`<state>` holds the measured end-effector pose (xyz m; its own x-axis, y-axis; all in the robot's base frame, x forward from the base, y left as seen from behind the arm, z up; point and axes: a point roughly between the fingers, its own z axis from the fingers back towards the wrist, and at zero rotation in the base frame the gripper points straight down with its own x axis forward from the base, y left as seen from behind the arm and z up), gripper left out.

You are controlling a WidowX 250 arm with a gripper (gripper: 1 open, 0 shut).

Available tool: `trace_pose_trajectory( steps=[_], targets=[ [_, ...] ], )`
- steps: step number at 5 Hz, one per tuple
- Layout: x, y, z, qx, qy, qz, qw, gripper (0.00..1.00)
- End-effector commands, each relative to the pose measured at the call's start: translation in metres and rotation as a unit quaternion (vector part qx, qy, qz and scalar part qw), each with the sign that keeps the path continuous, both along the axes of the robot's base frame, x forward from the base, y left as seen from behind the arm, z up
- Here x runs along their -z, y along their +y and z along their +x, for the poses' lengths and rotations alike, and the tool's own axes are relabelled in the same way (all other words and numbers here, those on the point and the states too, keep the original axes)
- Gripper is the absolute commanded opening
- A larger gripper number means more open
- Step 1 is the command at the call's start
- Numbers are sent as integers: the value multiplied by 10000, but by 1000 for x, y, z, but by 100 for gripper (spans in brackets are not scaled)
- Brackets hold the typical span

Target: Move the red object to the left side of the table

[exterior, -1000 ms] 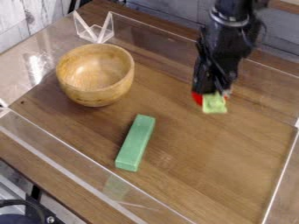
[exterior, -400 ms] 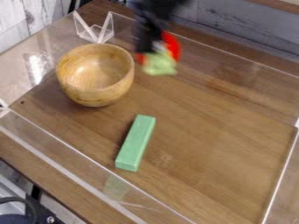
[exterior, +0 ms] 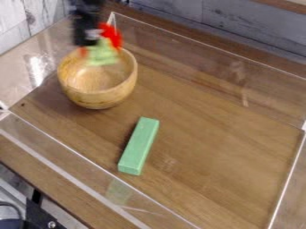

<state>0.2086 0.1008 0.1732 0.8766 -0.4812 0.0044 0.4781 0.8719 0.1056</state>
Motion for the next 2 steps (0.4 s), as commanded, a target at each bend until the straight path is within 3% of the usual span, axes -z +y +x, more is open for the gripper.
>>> trace_pose_trajectory(
  steps=[1, 2],
  targets=[
    [5, 20, -14, -446, -189, 35, 9988, 0],
    [18, 20, -23, -943, -239, -128, 9952, 0]
  ],
)
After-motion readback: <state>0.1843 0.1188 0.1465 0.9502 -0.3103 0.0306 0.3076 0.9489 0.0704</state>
